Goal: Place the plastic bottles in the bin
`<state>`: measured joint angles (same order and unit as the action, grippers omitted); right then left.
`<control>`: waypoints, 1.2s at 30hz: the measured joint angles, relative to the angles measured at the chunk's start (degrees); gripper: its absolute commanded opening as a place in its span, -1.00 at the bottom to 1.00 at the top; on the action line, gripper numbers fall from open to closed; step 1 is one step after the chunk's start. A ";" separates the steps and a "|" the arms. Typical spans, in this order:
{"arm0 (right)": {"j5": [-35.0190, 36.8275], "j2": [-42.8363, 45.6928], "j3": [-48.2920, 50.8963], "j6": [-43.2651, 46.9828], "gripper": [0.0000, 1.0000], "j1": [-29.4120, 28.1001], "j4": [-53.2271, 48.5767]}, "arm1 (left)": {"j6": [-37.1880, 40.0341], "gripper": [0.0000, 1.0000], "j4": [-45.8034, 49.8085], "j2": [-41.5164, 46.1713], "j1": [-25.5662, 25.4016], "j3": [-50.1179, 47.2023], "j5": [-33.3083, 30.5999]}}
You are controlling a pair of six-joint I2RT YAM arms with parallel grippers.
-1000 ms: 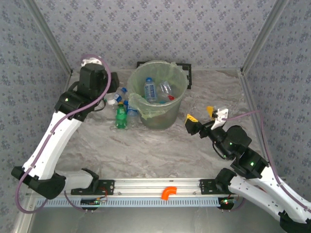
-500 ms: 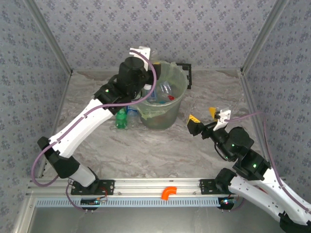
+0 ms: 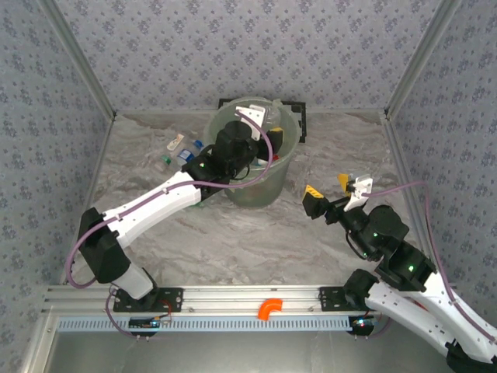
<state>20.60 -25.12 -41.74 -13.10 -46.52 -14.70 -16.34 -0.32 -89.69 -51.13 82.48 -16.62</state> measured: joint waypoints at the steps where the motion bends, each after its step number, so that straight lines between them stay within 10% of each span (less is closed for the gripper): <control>1: 0.00 -0.04 0.00 0.00 0.99 0.00 0.00 | -0.26 0.19 -0.83 0.00 0.00 -0.50 0.42; 24: 0.02 -0.04 0.00 -0.55 0.99 0.00 -0.13 | -6.29 0.23 -7.19 0.00 -0.37 -3.26 4.92; 31: 0.02 -0.07 0.00 -0.63 0.99 0.00 -0.13 | -7.23 0.84 -7.65 0.00 -0.37 -3.65 5.53; 36: 0.02 -0.15 0.00 -0.63 0.99 -0.02 -0.13 | -7.54 0.86 -7.67 0.00 -0.37 -3.69 5.46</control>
<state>20.62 -25.28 -41.74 -13.74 -46.54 -14.83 -23.88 -7.99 -89.69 -51.51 78.78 -11.16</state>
